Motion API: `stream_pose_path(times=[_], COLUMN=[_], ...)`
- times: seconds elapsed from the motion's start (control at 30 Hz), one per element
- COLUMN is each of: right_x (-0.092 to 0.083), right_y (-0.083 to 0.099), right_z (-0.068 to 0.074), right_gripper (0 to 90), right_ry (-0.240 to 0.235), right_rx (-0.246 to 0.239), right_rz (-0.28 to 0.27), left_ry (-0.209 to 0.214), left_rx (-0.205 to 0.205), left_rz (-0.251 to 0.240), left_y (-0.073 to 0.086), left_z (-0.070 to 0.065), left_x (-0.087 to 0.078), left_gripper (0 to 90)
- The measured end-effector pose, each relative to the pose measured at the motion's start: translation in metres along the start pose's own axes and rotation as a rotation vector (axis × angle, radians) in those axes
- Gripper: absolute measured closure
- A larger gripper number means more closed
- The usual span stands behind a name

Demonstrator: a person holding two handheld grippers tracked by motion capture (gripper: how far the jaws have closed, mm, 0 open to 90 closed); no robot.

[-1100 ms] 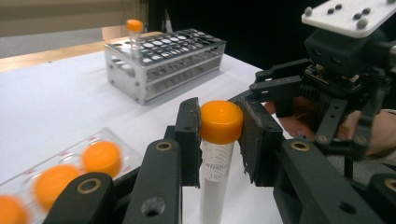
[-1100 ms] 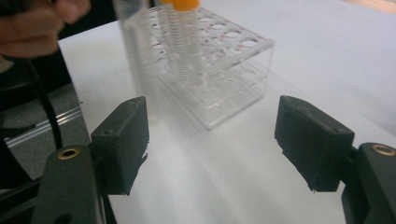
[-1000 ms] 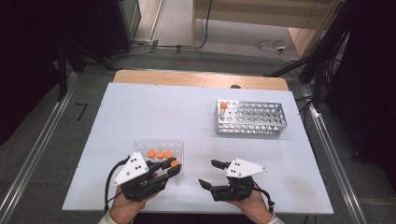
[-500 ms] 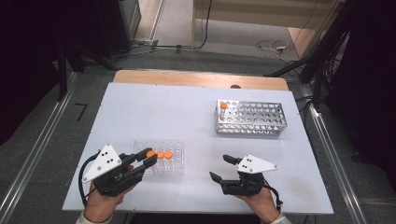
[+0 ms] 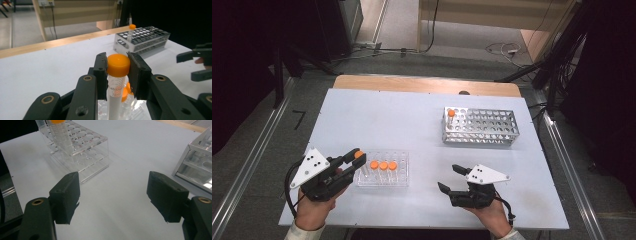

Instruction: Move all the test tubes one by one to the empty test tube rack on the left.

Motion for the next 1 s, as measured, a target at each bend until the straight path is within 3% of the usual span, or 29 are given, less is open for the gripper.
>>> stream_pose_path(times=[0.3, 0.83, 1.0], right_x=[0.001, 0.001, 0.001], right_y=[0.0, 0.0, 0.0], right_z=[0.001, 0.001, 0.0], right_gripper=[25.2, 25.4, 25.4], right_ry=[-0.001, 0.001, 0.002], right_rx=[-0.001, 0.0, 0.003], right_rz=[0.0, 0.004, 0.003], left_ry=[-0.018, 0.003, 0.022], left_rx=[-0.016, -0.024, -0.032], left_rz=[-0.006, 0.052, 0.048], left_y=[0.003, 0.018, 0.019], left_z=[0.005, 0.003, 0.003], left_x=[0.009, 0.024, 0.023], left_gripper=[70.3, 69.0, 65.9])
Point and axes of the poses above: each handheld gripper's, and its own axes: x roughly forward along the jaws, y roughly out of its underside, z roughly to its left, the point moved 2 cm from there along x, roughly forward along the jaws, and after that the axes turned 13 degrees about z, right-handed, at the moved point
